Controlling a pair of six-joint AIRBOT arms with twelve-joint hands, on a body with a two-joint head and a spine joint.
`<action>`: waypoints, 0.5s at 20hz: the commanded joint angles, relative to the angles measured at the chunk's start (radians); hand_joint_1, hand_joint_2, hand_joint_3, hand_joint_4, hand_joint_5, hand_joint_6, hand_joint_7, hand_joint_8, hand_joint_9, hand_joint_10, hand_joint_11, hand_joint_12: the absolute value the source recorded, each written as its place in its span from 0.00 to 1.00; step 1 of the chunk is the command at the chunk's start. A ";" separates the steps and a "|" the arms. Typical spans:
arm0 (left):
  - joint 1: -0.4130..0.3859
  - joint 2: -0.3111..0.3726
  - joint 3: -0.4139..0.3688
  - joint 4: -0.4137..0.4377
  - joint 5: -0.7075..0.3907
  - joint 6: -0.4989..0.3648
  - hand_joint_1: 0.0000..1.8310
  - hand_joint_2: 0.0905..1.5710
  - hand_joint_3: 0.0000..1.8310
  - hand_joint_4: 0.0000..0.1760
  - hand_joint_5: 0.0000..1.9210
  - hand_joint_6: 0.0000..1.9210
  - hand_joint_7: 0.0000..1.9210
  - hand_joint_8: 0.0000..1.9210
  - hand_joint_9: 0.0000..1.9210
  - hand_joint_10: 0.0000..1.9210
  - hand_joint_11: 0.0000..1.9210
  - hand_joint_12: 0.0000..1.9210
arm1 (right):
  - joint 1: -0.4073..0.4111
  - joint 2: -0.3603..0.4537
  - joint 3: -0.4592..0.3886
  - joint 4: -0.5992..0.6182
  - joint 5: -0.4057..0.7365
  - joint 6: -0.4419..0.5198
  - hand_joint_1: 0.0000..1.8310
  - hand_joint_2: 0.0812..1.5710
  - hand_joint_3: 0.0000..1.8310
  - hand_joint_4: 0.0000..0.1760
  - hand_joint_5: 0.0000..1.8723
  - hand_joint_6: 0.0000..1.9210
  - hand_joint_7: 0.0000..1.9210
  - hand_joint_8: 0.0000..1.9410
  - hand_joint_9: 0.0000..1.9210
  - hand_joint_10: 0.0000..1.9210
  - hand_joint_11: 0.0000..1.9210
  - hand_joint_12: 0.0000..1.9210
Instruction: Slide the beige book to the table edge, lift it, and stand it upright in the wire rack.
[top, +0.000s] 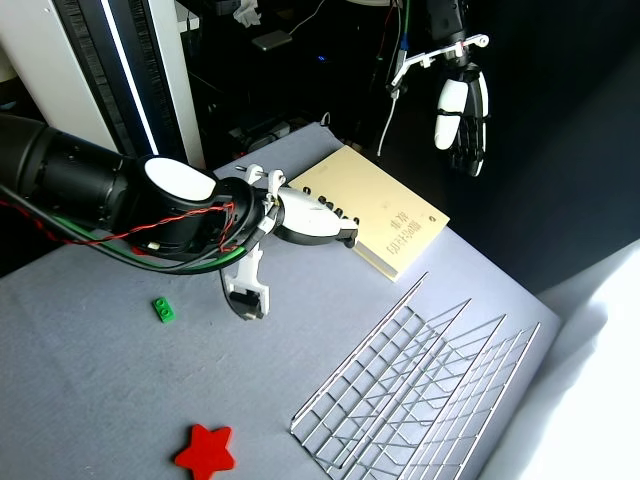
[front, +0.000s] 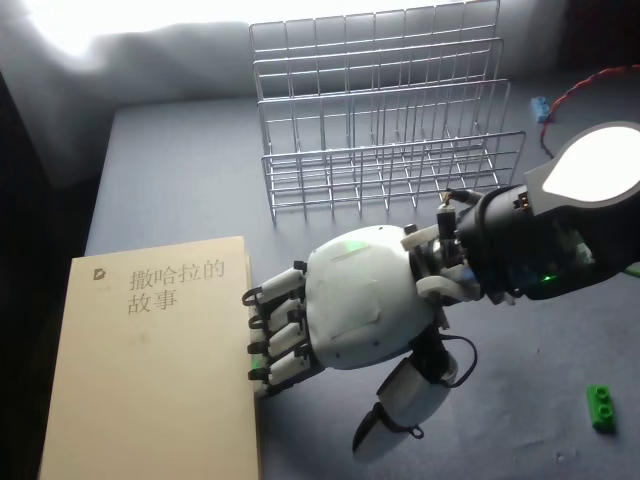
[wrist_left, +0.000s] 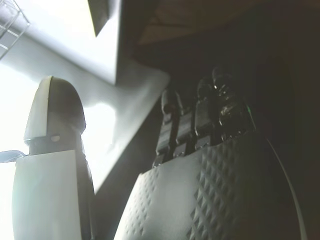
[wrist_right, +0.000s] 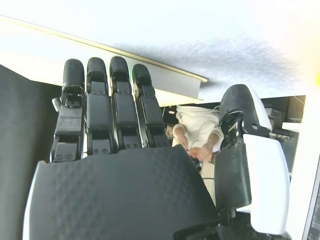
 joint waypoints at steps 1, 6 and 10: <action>-0.008 0.003 0.008 -0.005 -0.079 -0.006 0.54 0.69 0.01 0.00 0.05 0.00 0.01 0.00 0.02 0.00 0.00 0.12 | 0.017 -0.004 -0.002 0.052 -0.003 0.002 0.08 0.69 0.00 0.00 0.14 0.00 0.16 0.00 0.15 0.00 0.00 0.39; -0.004 -0.033 0.025 -0.013 -0.075 -0.006 0.50 0.69 0.00 0.00 0.04 0.00 0.00 0.00 0.00 0.00 0.00 0.00 | 0.021 -0.042 0.018 0.052 -0.003 0.001 0.08 0.69 0.00 0.00 0.13 0.00 0.15 0.00 0.14 0.00 0.00 0.38; -0.010 -0.044 0.039 -0.039 -0.067 -0.006 0.54 0.64 0.00 0.00 0.01 0.00 0.00 0.00 0.00 0.00 0.00 0.00 | 0.028 -0.062 0.030 0.052 -0.014 0.001 0.08 0.69 0.00 0.00 0.14 0.00 0.15 0.00 0.15 0.00 0.00 0.40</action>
